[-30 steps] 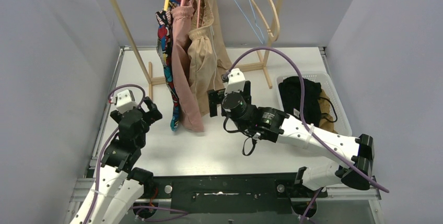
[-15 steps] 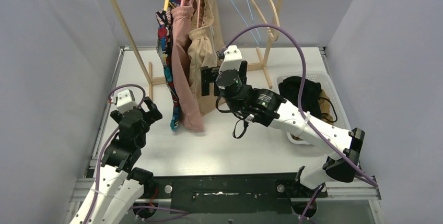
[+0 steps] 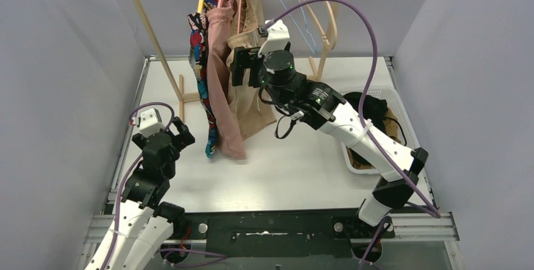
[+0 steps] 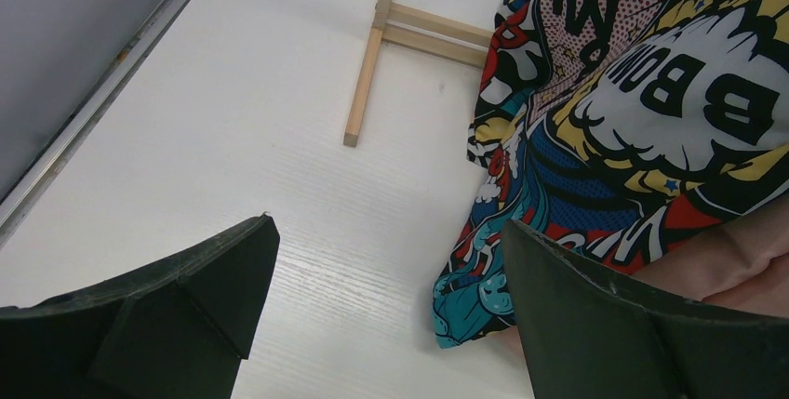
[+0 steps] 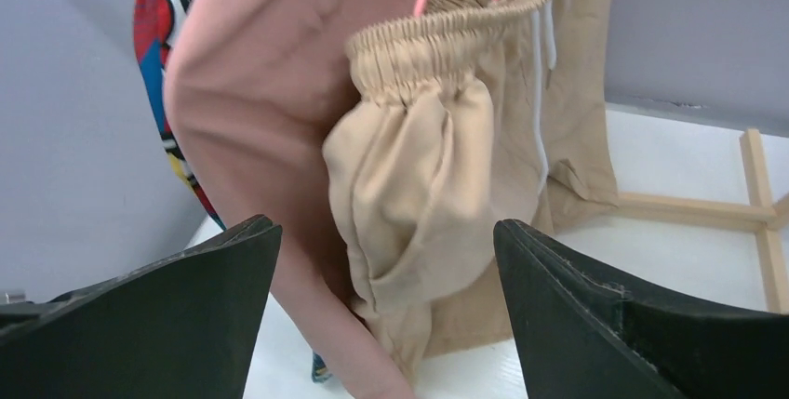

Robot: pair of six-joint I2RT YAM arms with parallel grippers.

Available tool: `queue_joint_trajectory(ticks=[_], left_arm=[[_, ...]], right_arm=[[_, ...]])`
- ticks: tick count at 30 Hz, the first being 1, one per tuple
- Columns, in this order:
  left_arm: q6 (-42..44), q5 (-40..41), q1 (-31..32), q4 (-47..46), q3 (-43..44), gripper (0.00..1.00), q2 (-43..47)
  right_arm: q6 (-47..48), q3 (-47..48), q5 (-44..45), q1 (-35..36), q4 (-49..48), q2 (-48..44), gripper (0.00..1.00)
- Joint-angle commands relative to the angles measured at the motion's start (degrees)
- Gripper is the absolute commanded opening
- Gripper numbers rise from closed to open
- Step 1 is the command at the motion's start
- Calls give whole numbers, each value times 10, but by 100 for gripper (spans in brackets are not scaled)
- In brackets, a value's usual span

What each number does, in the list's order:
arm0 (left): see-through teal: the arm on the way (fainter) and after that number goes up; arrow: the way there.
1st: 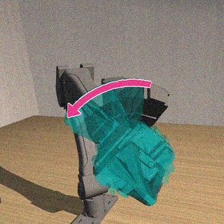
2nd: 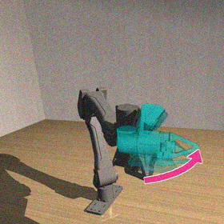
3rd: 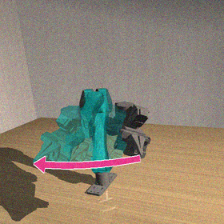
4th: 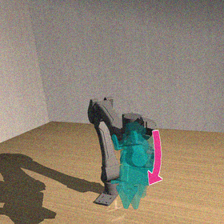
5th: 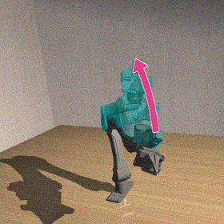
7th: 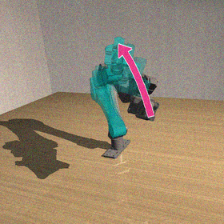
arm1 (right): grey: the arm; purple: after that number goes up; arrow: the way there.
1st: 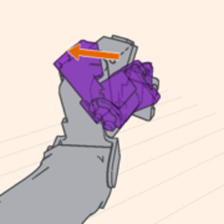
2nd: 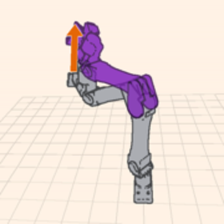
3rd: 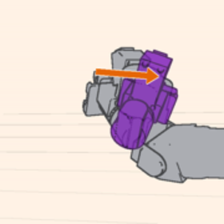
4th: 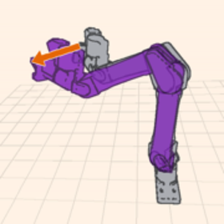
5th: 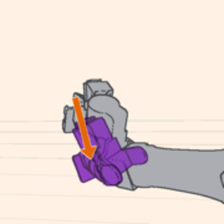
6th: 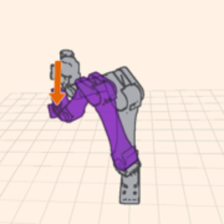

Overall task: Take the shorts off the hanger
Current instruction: Pick up the hanger from the clothes rod.

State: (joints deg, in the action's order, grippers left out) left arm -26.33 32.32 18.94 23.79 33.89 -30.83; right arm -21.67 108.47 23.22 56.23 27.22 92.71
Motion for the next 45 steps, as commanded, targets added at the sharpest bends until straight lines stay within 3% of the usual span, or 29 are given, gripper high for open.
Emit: queue_joint_trajectory(ticks=[1, 6, 11, 16, 18, 21, 27, 33, 42, 45], left_arm=[[4, 3, -1, -20, 18, 91, 4], [4, 1, -1, -19, 17, 91, 2], [4, -3, -1, -18, 19, 91, -8], [4, -6, -1, -16, 21, 91, -16], [4, -6, -1, -16, 21, 91, -16], [4, -7, -1, -16, 21, 91, -16], [4, -8, -1, -18, 20, 91, -16], [4, -7, -1, -14, 21, 91, -16], [3, -8, 0, -13, 22, 91, -18], [3, -8, 0, -12, 22, 91, -16]], right_arm=[[11, 87, 9, 1, 27, 53, 88], [25, 185, 113, 1, 72, 122, 85], [54, 214, 99, -13, 61, 153, 77], [42, 255, 167, -31, 116, 168, 66], [29, 232, 158, -47, 117, 146, 57], [10, 175, 73, -77, 92, 104, 49], [28, 169, -12, -80, 74, 97, 61], [47, 277, -60, -106, 149, 169, 62], [68, 307, -93, -114, 161, 214, 69], [68, 309, -39, -114, 158, 214, 44]])
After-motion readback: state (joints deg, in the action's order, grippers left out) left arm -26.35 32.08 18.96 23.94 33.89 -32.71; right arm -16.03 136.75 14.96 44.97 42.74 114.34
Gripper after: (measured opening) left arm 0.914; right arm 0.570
